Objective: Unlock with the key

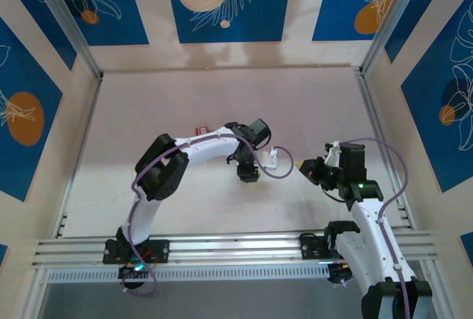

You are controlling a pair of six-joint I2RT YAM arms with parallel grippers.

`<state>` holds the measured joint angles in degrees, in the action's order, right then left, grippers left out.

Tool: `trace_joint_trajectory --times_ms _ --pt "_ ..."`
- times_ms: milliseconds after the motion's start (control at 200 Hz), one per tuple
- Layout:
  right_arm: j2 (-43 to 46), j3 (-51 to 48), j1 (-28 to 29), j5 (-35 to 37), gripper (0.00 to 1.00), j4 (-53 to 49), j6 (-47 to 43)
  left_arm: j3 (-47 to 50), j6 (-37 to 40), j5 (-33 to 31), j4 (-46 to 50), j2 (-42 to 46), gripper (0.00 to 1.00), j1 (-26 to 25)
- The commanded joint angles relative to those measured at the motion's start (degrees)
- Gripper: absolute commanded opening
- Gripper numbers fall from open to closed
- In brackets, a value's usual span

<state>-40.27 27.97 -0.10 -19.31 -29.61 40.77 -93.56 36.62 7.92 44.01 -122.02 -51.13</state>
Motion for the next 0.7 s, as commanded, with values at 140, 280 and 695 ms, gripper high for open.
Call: trace_joint_trajectory --times_ms 140,280,695 --pt "0.9 -0.3 -0.8 -1.2 0.0 -0.6 -1.4 -2.8 -5.1 2.8 3.7 -1.1 0.53 0.0" --pt "1.2 -0.5 -1.0 -1.6 0.0 -0.8 -1.5 -3.1 -6.4 3.3 3.4 -2.5 0.51 -0.1" --pt "1.3 -0.6 -1.7 -1.9 0.0 -0.9 -1.6 -3.1 -9.2 -0.7 2.2 -4.5 0.43 -1.2"
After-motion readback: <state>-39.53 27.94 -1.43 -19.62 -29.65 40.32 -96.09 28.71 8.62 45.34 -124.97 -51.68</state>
